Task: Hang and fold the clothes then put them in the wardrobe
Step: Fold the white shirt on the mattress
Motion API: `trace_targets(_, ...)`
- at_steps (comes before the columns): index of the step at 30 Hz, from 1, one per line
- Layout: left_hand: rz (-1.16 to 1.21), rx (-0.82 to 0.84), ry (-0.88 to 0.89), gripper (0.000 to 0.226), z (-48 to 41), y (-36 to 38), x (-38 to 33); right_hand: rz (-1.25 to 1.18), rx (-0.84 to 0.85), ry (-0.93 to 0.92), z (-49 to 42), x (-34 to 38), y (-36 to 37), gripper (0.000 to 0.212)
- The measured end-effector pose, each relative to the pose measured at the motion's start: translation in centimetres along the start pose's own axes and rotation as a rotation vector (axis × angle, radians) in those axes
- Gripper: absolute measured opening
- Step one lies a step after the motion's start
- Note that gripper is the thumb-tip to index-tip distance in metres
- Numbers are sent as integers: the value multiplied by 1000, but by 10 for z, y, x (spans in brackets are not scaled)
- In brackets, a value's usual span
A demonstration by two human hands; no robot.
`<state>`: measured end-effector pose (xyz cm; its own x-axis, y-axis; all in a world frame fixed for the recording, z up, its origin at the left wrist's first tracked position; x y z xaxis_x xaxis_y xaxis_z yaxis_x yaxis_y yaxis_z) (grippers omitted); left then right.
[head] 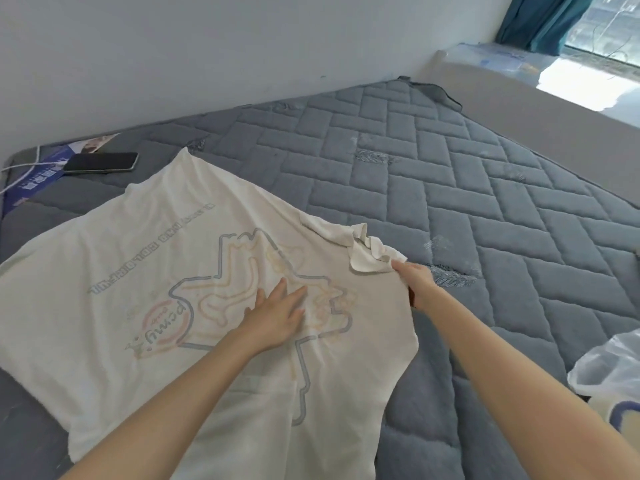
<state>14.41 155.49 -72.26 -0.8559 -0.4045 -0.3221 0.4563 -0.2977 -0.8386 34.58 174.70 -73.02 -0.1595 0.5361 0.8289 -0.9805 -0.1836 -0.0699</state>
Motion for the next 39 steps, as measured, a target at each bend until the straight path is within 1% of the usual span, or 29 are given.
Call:
trace_targets(2,-15,22,4,49,-9,1,-1,120,-170,-222,-7,12,-11,14)
trace_targets(4,-44,44,6,49,-17,3,-1,214,-269,-329,-12,16,-14,16)
trace_targets(7,-90,92,-5,50,-25,8,1,249,-383,-307,-22,11,-23,18)
trace_targets(10,-124,119,-25,51,-27,11,2,162,-473,-206,-31,5,-34,18)
trace_targets(12,-128,122,-32,52,-29,8,-1,43,-458,-106,-37,9,-34,15)
trace_targets(14,-161,125,-25,52,-31,3,-7,-193,-399,-20,-43,17,-27,12)
trace_targets(15,-176,128,-23,52,-32,0,-9,-344,-348,11,-44,22,-22,13)
trace_targets(17,-177,145,-28,52,-34,-5,-11,-594,-215,5,-46,40,-10,8)
trace_targets(18,-174,155,-29,52,-35,-6,-10,-655,-165,-19,-47,50,-7,15)
trace_targets(20,-179,169,-23,52,-35,-8,-9,-676,-118,-68,-52,70,-5,28)
trace_targets(21,-179,173,-19,52,-35,-9,-9,-674,-101,-96,-53,80,-3,28)
trace_targets(23,-175,172,-12,52,-35,-10,-10,-666,-76,-155,-54,96,1,13)
trace_targets(24,-172,169,-11,52,-35,-11,-10,-658,-67,-169,-51,102,4,8)
trace_targets(26,-162,165,-6,51,-34,-11,-10,-619,-74,-194,-45,107,9,15)
trace_targets(28,-140,164,1,51,-33,-12,-10,-600,-91,-211,-32,108,13,11)
trace_targets(30,-98,154,3,50,-33,-13,-9,-609,-141,-243,-15,102,16,8)
trace_targets(31,-77,149,3,50,-32,-15,-8,-586,-180,-271,-6,96,17,10)
trace_targets(34,-37,128,7,49,-32,-18,-6,-332,-300,-310,22,55,25,25)
trace_targets(35,-27,117,7,49,-32,-18,-5,-251,-295,-289,31,37,29,28)
trace_targets(37,-16,99,15,48,-30,-18,-3,-52,-219,-231,44,1,35,25)
trace_targets(39,-9,85,26,49,-27,-15,-2,177,-197,-263,53,-19,33,22)
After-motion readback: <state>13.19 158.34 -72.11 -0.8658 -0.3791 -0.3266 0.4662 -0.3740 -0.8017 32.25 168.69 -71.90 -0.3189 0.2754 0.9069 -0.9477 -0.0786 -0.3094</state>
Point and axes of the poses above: each hand's wrist, its own z-axis away from the middle knuckle, its own y-axis out of the palm, x = y × z, the point moved 6 cm from there along -z, towards the middle knuckle, and after that the axes turned 7 degrees about -z, right-handed, at the moved point
